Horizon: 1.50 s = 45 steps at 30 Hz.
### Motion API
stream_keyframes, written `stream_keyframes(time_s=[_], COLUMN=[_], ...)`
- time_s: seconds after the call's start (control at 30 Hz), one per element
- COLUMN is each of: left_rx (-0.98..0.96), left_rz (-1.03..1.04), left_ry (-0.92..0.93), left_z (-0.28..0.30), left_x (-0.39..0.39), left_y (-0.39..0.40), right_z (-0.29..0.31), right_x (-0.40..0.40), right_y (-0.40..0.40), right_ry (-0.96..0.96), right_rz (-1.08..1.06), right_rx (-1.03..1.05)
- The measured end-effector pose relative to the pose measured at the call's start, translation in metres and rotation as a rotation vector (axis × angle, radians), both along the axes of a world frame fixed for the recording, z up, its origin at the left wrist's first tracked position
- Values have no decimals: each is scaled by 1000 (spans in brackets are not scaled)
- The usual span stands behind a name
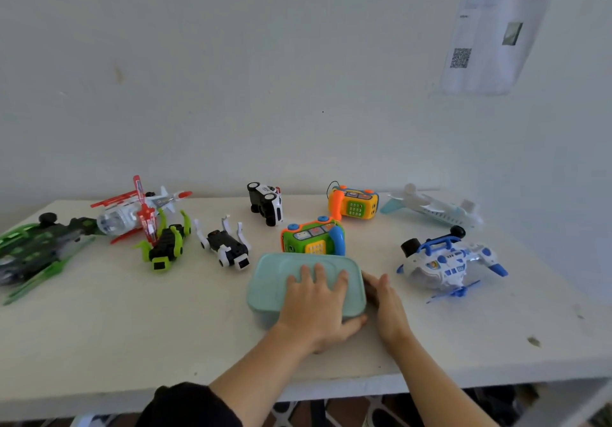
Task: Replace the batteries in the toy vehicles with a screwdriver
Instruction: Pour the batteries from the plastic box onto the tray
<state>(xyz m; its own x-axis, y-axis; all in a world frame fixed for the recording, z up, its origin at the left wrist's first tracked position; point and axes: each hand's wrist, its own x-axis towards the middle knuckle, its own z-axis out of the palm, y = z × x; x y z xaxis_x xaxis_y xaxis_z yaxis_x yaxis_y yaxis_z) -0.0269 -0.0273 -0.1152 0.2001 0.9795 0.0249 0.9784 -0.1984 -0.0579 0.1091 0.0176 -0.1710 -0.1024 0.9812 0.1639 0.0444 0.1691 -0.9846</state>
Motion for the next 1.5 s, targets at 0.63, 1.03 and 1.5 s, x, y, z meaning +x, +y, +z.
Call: stream_keyframes(time_s=[0.63,1.03,1.5], left_rx=[100,278,135], left_rz=[235,774,825], left_ry=[-1020,-1714,-617], left_z=[57,85,8], left_x=[-39,-205,-222], left_y=[26,-14,-13], right_z=[0,3,8], right_x=[-5,-6,-9], right_y=[0,2,-3], right_ry=[-193,-156,-173], right_rz=[-46,-68,-76], right_rx=[65,49,58])
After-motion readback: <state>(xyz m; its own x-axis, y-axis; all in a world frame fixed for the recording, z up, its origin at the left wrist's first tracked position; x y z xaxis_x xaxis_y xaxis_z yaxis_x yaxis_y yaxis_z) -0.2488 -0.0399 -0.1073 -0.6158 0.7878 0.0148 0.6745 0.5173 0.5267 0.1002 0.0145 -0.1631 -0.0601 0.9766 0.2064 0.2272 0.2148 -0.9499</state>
